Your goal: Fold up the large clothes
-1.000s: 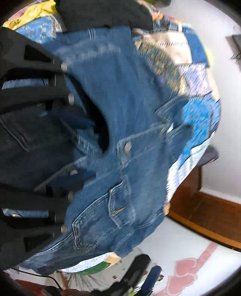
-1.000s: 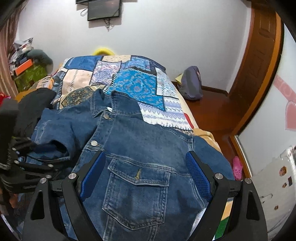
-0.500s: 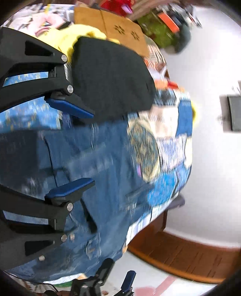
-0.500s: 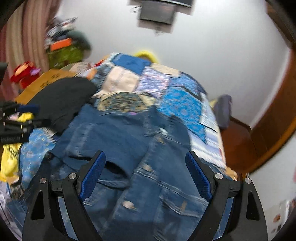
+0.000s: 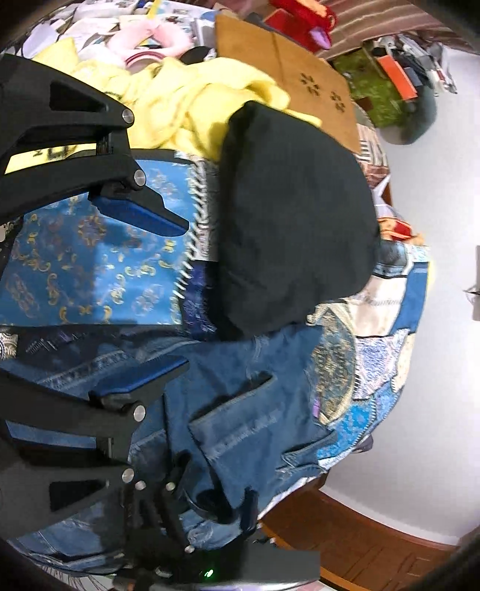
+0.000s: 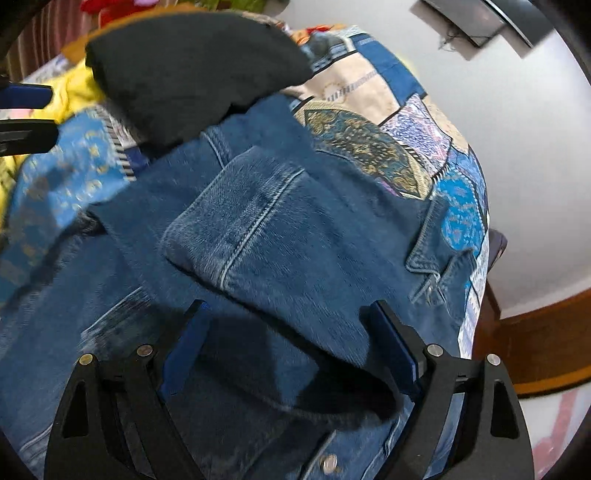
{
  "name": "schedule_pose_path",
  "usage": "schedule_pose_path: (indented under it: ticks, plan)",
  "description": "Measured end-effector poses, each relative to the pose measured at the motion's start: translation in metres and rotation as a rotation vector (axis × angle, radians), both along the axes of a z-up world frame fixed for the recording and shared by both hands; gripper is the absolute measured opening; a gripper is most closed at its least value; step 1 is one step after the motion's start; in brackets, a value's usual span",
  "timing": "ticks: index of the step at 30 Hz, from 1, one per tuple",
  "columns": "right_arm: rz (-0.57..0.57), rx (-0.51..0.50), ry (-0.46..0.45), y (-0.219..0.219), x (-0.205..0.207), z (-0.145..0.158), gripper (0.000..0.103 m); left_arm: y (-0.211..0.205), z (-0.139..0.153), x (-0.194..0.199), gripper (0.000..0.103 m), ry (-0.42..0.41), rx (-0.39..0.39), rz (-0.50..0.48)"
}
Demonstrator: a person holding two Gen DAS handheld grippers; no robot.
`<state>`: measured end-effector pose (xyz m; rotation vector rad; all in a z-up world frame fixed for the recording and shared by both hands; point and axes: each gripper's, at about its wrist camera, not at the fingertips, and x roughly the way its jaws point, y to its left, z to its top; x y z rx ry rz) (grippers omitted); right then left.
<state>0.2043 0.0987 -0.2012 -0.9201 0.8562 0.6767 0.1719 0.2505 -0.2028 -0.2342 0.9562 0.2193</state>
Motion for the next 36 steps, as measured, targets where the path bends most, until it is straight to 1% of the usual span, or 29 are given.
schedule_pose_path:
  ticks: [2,4,5,6,7,9,10,12,13,15,19,22,25,27,30,32,34,36]
  plan:
    - [0.015,0.011,-0.002,0.003,0.002,0.0,0.084,-0.001,-0.007,-0.001,0.066,0.014,-0.009,0.003]
    - [0.032,0.03,-0.006,0.007,0.005,0.001,0.081,0.0,-0.014,0.0,0.066,0.028,-0.022,0.005]
    - [0.041,0.038,0.0,0.009,0.005,0.002,0.073,0.0,-0.016,0.001,0.066,0.033,-0.027,0.006]
    - [0.049,0.046,0.013,0.012,0.006,0.002,0.061,0.0,-0.018,0.002,0.066,0.036,-0.03,0.007]
    - [0.055,0.057,0.027,0.015,0.005,0.002,0.054,0.0,-0.019,0.003,0.066,0.037,-0.033,0.006]
    - [0.073,0.072,0.049,0.018,0.003,0.004,0.022,-0.002,-0.02,0.005,0.066,0.037,-0.036,0.006]
    - [0.077,0.088,0.049,0.018,0.002,0.007,0.017,-0.003,-0.02,0.006,0.066,0.037,-0.038,0.005]
    - [0.076,0.131,0.007,0.015,-0.005,0.018,0.015,-0.006,-0.019,0.007,0.066,0.034,-0.038,0.0]
    - [0.067,0.168,-0.022,0.01,-0.006,0.028,0.015,-0.008,-0.017,0.007,0.066,0.032,-0.035,-0.005]
    - [0.024,0.235,-0.059,-0.001,-0.001,0.047,0.015,-0.011,-0.015,0.008,0.066,0.03,-0.024,-0.013]
    - [-0.098,0.396,-0.074,-0.037,0.019,0.092,0.014,-0.022,-0.007,0.014,0.066,0.027,0.003,-0.036]
    - [-0.176,0.486,-0.102,-0.067,0.031,0.12,0.014,-0.031,0.0,0.02,0.066,0.014,0.011,-0.05]
    - [-0.264,0.571,-0.116,-0.107,0.045,0.143,0.014,-0.041,0.007,0.026,0.066,-0.001,0.022,-0.064]
    - [-0.31,0.606,-0.123,-0.13,0.048,0.149,0.013,-0.048,0.01,0.032,0.066,-0.006,0.019,-0.077]
    - [-0.377,0.652,-0.107,-0.16,0.054,0.151,0.013,-0.06,0.014,0.042,0.066,-0.009,0.015,-0.104]
    - [-0.421,0.676,-0.081,-0.179,0.059,0.146,0.013,-0.069,0.014,0.048,0.066,-0.009,0.017,-0.122]
    - [-0.466,0.69,-0.04,-0.195,0.063,0.134,0.013,-0.08,0.011,0.057,0.066,0.004,0.018,-0.146]
    - [-0.501,0.689,-0.003,-0.208,0.067,0.122,0.013,-0.089,0.005,0.064,0.066,0.019,-0.004,-0.166]
